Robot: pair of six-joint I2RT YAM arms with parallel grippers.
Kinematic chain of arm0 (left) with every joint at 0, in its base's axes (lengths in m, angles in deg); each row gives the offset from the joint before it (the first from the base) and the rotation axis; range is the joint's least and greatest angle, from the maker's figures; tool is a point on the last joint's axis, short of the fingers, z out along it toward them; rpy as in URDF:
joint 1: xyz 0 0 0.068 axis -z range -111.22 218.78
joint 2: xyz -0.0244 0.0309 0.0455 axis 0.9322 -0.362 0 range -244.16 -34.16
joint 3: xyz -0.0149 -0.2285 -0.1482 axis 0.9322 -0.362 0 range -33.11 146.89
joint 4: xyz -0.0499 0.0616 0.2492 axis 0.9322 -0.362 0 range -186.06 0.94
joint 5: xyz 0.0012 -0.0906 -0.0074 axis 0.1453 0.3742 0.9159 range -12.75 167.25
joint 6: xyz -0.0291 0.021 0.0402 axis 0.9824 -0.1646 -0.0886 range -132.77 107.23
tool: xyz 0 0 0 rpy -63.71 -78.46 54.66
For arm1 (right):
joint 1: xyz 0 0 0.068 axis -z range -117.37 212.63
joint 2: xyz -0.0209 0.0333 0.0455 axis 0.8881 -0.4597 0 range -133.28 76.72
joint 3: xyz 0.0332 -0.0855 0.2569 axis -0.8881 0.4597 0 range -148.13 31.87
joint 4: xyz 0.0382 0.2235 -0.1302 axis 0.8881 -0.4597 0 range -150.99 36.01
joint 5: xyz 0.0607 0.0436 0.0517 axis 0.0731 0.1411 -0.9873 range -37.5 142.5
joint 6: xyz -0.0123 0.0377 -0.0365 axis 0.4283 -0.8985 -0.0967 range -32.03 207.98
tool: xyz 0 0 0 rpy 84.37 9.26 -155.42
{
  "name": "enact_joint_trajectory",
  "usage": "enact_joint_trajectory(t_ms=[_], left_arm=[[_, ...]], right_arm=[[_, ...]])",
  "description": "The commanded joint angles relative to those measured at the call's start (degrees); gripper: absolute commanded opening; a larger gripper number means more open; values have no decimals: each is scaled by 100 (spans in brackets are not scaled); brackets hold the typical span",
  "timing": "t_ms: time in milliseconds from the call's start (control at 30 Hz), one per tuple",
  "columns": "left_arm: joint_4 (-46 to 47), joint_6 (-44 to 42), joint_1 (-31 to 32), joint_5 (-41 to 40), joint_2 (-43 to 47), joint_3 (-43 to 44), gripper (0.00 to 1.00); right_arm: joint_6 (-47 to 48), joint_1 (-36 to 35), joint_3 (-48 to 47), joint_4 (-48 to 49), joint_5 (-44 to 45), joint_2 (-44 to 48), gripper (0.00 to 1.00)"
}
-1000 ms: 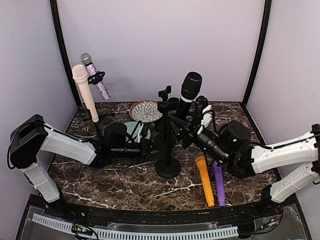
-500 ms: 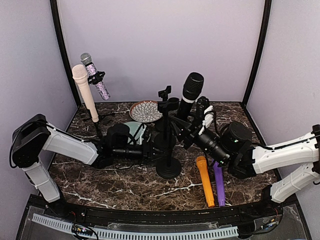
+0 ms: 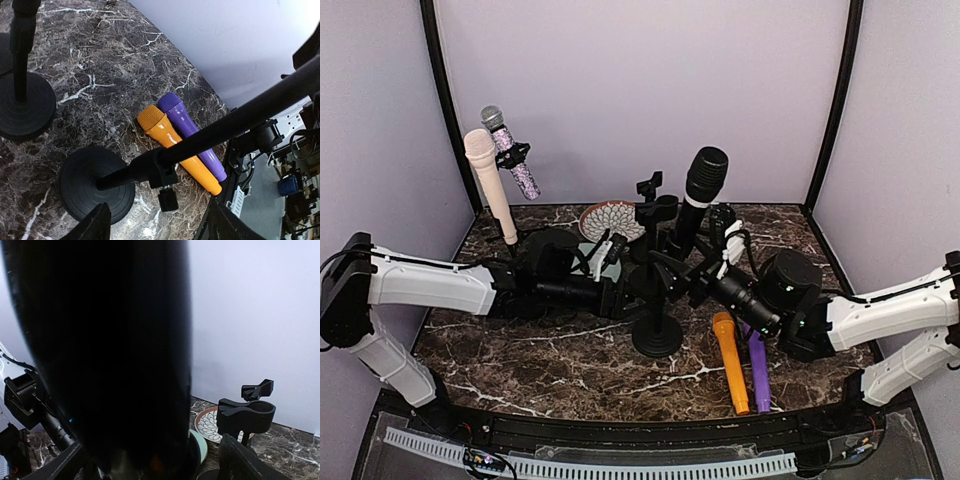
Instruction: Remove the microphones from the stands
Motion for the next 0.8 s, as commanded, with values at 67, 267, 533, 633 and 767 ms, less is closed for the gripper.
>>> enact_joint_trajectory(t_ms=[67, 267, 533, 633, 767], left_arm=[[-188, -1970, 95, -664, 606, -7, 70], [451, -3683, 458, -1294, 1083, -366, 70], [1094, -5811, 1347, -2687, 897, -622, 67], [1259, -6214, 1514, -3107, 609, -616, 66], [1526, -6728, 1629, -3431, 343, -619, 65]], right_arm=[[22, -76, 109, 32, 286, 245, 95], [66, -80, 231, -37, 530, 508, 97], [114, -78, 340, -36, 695, 669, 97], [111, -81, 298, -27, 653, 616, 97], [111, -75, 123, -134, 618, 496, 97]])
